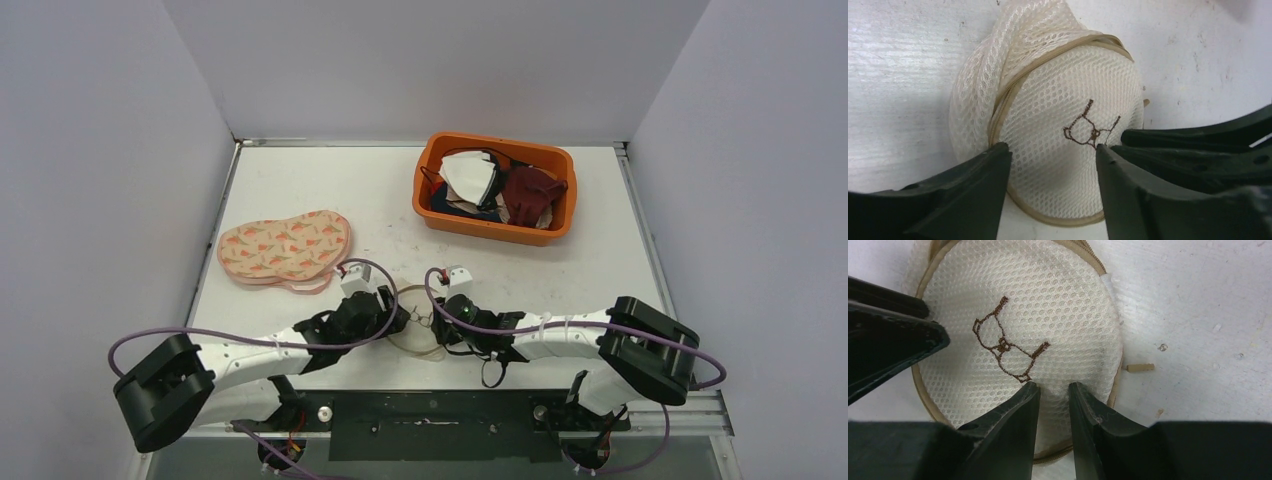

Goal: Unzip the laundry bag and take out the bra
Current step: Move the laundry bag to the center of the board.

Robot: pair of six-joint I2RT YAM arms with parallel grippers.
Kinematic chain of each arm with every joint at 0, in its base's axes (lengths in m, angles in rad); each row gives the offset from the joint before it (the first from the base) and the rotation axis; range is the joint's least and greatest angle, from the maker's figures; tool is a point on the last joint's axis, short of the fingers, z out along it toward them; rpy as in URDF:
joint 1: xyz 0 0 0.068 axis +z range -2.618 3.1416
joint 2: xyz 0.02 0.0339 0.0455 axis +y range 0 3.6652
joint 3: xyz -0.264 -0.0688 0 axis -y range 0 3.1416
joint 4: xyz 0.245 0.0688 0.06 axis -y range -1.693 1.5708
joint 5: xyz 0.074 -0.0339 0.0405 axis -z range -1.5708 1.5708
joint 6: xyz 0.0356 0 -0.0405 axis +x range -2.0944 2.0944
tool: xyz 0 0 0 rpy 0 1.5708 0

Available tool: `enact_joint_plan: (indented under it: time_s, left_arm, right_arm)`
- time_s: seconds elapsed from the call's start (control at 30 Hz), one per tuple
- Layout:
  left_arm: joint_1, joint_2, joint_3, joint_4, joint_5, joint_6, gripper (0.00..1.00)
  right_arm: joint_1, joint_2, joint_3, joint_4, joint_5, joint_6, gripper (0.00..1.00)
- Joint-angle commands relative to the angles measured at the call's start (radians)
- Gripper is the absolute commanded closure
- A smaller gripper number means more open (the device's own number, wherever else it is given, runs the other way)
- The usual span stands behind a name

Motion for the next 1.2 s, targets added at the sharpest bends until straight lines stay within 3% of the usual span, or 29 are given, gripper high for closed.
enact_joint_plan:
  time_s: [0.0, 0.1, 0.2, 0.4, 0.77, 1.17]
  left_arm:
    - [0.001, -0.113, -0.004, -0.107, 0.002, 0.017, 0.35]
    - [-0.001, -0.181, 0.013, -0.206, -0.018, 0.033, 0.26]
    - [-0.002, -0.228, 0.025, -0.289, -0.057, 0.047, 0.09]
    - [0.008, -0.167, 0.036, -0.297, -0.063, 0.068, 0.07]
    - [0.008, -0.036, 0.076, -0.156, -0.017, 0.092, 0.17]
    - [0.016, 0.052, 0.040, -0.118, -0.068, 0.088, 0.54]
  right_arm:
    - [0.008, 0.011, 0.008, -0.021, 0.044, 0.004, 0.70]
    - [0.009, -0.001, 0.008, -0.028, 0.049, 0.004, 0.69]
    - [0.011, -0.012, 0.011, -0.032, 0.048, 0.003, 0.68]
    - [0.025, -0.056, 0.019, -0.044, 0.040, 0.003, 0.61]
    - [0.042, -0.101, 0.042, -0.083, 0.032, -0.010, 0.56]
    - [0.054, -0.313, 0.101, -0.235, 0.019, -0.059, 0.45]
